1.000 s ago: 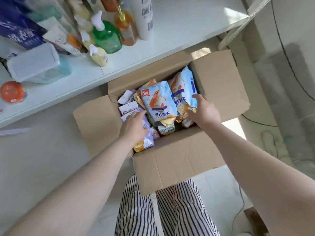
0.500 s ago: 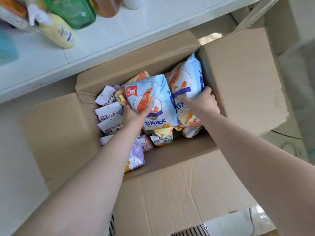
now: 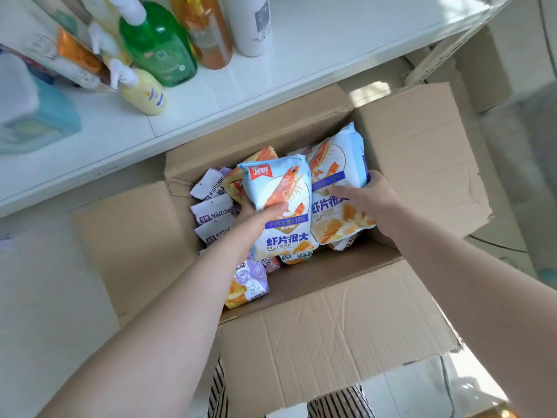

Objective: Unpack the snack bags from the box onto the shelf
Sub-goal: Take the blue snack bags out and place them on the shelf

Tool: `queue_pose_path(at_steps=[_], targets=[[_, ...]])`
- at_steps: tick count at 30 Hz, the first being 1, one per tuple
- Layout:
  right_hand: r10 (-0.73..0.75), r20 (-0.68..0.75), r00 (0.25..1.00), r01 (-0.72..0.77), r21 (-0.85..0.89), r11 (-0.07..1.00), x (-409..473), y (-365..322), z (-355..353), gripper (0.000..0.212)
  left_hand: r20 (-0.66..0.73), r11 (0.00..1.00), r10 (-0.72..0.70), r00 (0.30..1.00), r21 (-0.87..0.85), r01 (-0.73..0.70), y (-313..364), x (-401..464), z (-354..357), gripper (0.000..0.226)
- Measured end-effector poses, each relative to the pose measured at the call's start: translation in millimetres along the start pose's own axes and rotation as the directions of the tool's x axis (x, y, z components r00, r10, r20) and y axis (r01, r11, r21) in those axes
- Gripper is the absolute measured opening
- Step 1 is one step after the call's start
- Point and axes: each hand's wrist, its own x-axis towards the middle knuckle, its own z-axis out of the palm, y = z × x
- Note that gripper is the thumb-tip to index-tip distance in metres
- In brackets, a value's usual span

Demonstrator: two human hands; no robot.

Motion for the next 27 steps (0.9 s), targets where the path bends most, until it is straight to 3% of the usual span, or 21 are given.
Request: queue_pose_path(at_steps=[3, 5, 7, 10, 15, 19, 23, 27], targets=[[0.003, 0.072, 0.997, -0.006, 0.045, 0.999, -22.0, -9.5, -13.5, 0.052, 0.14, 0.998, -0.05, 0.989, 0.03, 0.047, 12.2, -25.4, -19.6, 0.059], [-0.002, 0.12, 0.993, -0.01, 0.099, 0.995, -41.6, -16.5, -23.0, 0.052, 0.159, 1.0, -0.03, 0.987, 0.008, 0.029, 22.3, -46.8, -32.8, 0.054], [-0.026, 0.168, 0.986, 0.001, 0.148, 0.989, -67.3, -22.7, -29.6, 0.053, 0.129, 1.0, 0.013, 0.992, -0.012, -0.012, 31.9, -71.9, -46.2, 0.048], [-0.082, 0.224, 0.971, 0.032, 0.218, 0.975, -115.0, -33.0, -33.1, 0.073, 0.032, 0.995, 0.09, 0.995, -0.054, -0.088, 45.1, -118.7, -67.4, 0.029], [-0.214, 0.239, 0.947, 0.116, 0.369, 0.922, -215.6, -55.5, -33.9, 0.073, -0.082, 0.986, 0.118, 0.99, -0.112, -0.127, 65.7, -215.4, -113.2, 0.042], [-0.343, 0.217, 0.914, 0.214, 0.46, 0.862, -289.7, -70.8, -30.9, 0.082, -0.122, 0.975, 0.147, 0.982, -0.151, -0.165, 75.1, -284.7, -150.5, 0.024], [-0.435, 0.248, 0.866, 0.281, 0.476, 0.833, -352.5, -87.8, -29.7, 0.068, -0.123, 0.968, 0.215, 0.969, -0.106, -0.228, 86.5, -345.8, -169.6, 0.031], [-0.505, 0.23, 0.832, 0.358, 0.471, 0.806, -402.5, -96.8, -35.6, 0.081, -0.128, 0.944, 0.293, 0.948, -0.121, -0.308, 91.6, -398.7, -182.4, 0.042]])
